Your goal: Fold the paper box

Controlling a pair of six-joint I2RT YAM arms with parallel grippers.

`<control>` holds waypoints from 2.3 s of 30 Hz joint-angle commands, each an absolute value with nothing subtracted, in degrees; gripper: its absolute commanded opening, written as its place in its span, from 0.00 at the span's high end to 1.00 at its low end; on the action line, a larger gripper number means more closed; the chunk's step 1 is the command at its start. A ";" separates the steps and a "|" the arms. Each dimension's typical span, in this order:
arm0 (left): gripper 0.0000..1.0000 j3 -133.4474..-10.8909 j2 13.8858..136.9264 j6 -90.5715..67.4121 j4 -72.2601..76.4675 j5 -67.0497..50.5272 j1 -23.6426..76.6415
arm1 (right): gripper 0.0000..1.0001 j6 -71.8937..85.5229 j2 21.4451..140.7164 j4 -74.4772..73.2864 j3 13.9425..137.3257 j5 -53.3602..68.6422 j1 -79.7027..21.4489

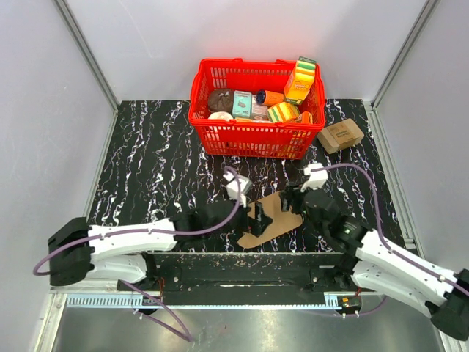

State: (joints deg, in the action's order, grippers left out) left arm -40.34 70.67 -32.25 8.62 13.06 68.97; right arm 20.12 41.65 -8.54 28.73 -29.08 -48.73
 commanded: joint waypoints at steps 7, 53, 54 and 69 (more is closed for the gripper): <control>0.01 -32.79 64.77 -58.70 -5.80 28.65 71.36 | 0.24 19.86 50.09 -11.08 32.43 -4.95 -32.81; 0.17 -27.77 72.77 -60.56 17.22 24.79 64.69 | 0.31 26.63 64.95 1.47 26.99 15.99 -24.43; 0.17 -27.77 72.95 -60.21 17.92 24.26 64.34 | 0.31 27.07 64.86 1.75 26.81 16.34 -24.43; 0.17 -30.50 75.24 -54.15 18.29 18.99 58.02 | 0.31 31.38 64.51 4.57 25.40 21.18 -24.43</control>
